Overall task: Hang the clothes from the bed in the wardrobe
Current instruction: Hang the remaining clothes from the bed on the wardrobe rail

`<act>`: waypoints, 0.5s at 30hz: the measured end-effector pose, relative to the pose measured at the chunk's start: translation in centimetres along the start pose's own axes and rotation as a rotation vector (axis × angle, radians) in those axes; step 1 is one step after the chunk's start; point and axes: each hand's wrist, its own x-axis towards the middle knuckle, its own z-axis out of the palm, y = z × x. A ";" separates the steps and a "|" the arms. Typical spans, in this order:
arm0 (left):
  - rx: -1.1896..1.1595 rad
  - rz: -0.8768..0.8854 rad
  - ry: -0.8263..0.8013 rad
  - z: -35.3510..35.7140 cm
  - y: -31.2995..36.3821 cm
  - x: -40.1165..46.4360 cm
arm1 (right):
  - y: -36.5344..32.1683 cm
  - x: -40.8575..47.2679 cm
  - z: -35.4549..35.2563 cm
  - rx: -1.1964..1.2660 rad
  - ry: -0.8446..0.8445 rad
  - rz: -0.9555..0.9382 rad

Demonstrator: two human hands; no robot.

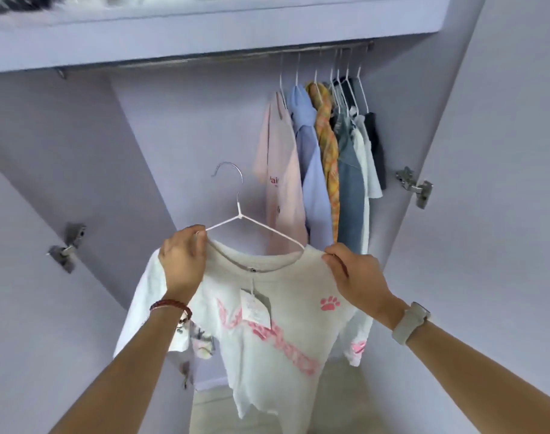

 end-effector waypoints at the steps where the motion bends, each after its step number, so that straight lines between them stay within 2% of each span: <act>1: 0.011 -0.036 0.028 -0.1 0.2 1.0 | -0.3 1.4 0.8 0.012 0.039 -0.014; 3: 0.005 -0.058 0.086 -0.2 1.2 3.0 | -0.5 4.2 2.4 0.076 0.065 0.023; 7: 0.025 0.133 0.174 -0.3 4.4 7.3 | -0.8 10.2 5.6 0.262 0.012 0.154; 11: 0.095 0.372 0.263 -0.6 9.0 11.2 | -2.4 16.4 7.0 0.468 0.148 0.231; 15: 0.248 0.567 0.381 -1.3 12.6 14.9 | -3.6 21.8 7.5 0.566 0.257 0.312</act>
